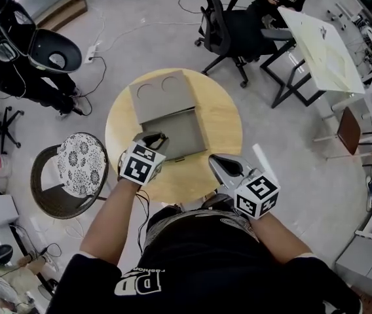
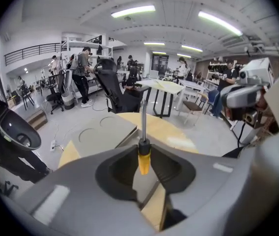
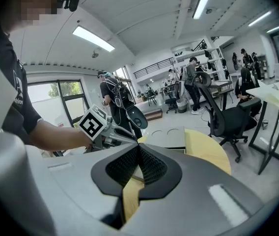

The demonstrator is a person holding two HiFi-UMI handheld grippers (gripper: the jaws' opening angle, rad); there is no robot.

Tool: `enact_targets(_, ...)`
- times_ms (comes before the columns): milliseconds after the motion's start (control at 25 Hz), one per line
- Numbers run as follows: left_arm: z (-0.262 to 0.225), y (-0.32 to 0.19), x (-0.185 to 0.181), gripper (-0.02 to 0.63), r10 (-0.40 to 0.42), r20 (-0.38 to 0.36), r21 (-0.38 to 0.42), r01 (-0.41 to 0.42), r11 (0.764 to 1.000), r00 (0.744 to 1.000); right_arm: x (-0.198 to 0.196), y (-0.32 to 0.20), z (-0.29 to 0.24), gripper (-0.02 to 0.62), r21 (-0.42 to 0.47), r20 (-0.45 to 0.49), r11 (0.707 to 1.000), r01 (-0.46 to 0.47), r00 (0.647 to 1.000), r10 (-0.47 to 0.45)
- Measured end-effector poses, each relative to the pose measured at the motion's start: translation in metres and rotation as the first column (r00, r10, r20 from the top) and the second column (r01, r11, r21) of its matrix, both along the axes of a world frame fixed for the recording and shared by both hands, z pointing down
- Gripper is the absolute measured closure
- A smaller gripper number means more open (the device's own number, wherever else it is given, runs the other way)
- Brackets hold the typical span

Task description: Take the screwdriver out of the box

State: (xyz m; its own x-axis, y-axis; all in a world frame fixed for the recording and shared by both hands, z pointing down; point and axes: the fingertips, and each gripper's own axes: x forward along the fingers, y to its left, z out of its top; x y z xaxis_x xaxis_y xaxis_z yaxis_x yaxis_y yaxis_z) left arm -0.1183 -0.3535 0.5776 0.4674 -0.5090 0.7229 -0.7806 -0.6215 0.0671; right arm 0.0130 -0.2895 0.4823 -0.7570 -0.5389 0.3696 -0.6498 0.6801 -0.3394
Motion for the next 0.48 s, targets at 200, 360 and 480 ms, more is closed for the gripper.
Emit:
enact_targets(200,-0.027,0.014,-0.012,0.466,-0.056,-0.134,0.014,0.058,0.998,0.989,-0.012,0.009,-0.01,0.595,0.041,0.011,0.999,-0.005,1.0,0.004)
enact_targets(360,-0.051,0.026,-0.019,0.466,-0.072,-0.2,0.038,0.082,0.996,0.977,-0.022,0.015,-0.02,0.595,0.065,0.016,0.998,0.001,1.0,-0.002)
enact_targets(480,-0.064,0.039,-0.024,0.466,-0.068,-0.227,0.056,0.082,0.995,0.972,-0.028,0.018,-0.025,0.595,0.083,0.017,0.997,0.001,1.0,-0.002)
